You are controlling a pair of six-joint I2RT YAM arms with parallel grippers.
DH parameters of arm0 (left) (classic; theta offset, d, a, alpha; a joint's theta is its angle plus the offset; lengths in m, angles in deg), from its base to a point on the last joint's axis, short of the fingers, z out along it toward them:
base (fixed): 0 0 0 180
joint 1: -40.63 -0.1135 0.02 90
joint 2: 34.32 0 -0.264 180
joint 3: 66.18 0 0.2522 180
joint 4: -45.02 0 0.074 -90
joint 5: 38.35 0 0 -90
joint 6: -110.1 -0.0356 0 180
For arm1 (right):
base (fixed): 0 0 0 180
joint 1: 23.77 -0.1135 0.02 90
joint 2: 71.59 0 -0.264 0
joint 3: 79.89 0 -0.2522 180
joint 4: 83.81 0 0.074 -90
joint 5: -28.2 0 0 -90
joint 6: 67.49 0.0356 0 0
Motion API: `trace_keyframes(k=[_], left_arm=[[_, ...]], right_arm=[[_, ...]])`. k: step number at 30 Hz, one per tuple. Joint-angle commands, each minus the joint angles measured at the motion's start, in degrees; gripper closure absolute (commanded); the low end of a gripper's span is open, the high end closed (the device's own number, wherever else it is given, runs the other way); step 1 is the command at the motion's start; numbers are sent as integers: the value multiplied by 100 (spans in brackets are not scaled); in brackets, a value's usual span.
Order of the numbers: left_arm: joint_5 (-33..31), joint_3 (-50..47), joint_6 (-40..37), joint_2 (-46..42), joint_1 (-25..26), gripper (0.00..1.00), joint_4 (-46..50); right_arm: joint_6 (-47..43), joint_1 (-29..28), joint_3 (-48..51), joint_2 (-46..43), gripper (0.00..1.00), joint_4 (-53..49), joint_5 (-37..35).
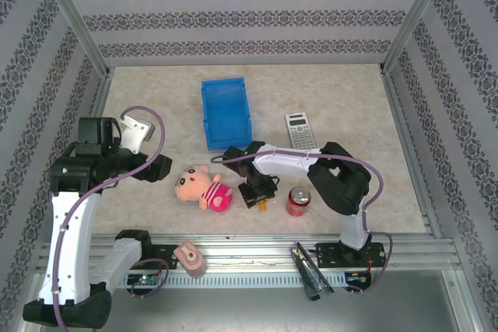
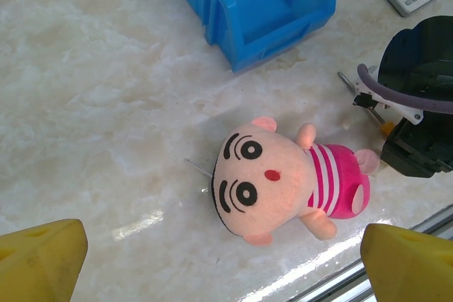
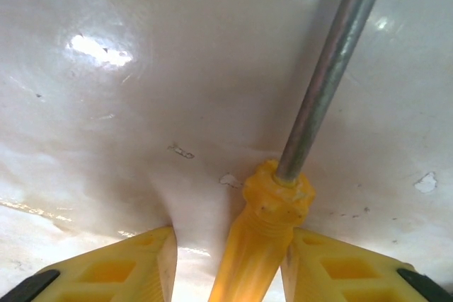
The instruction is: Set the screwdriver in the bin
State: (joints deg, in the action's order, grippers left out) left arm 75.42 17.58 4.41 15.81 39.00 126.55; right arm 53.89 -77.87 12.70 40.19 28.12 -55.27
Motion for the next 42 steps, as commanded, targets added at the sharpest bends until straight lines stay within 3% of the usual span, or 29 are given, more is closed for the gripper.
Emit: trace_keyframes(k=[1, 7, 10, 21, 27, 32, 37, 42], left_arm=[[43, -6, 21, -60, -13, 1, 27], [-181, -144, 66, -204, -13, 1, -226], [-171, -129, 57, -202, -13, 1, -199], [-226, -96, 48, -205, -13, 1, -237], [-877, 199, 93, -236, -13, 1, -552], [-649, 523, 117, 12, -13, 1, -458], [-785, 208, 272, -93, -13, 1, -831], [-673, 113, 230, -194, -13, 1, -694]], right_arm=[[18, 23, 131, 45, 66, 31, -82], [36, 23, 132, 12, 74, 38, -157], [11, 32, 127, -17, 84, 34, -112], [-56, 14, -179, -335, 85, -274, -240], [-139, 5, -377, -673, 84, -590, -188], [-158, -14, -627, -1028, 84, -931, -303], [-240, 117, -1276, -1088, 84, -1099, -431], [-546, 382, -2301, -557, 83, -1126, -476]])
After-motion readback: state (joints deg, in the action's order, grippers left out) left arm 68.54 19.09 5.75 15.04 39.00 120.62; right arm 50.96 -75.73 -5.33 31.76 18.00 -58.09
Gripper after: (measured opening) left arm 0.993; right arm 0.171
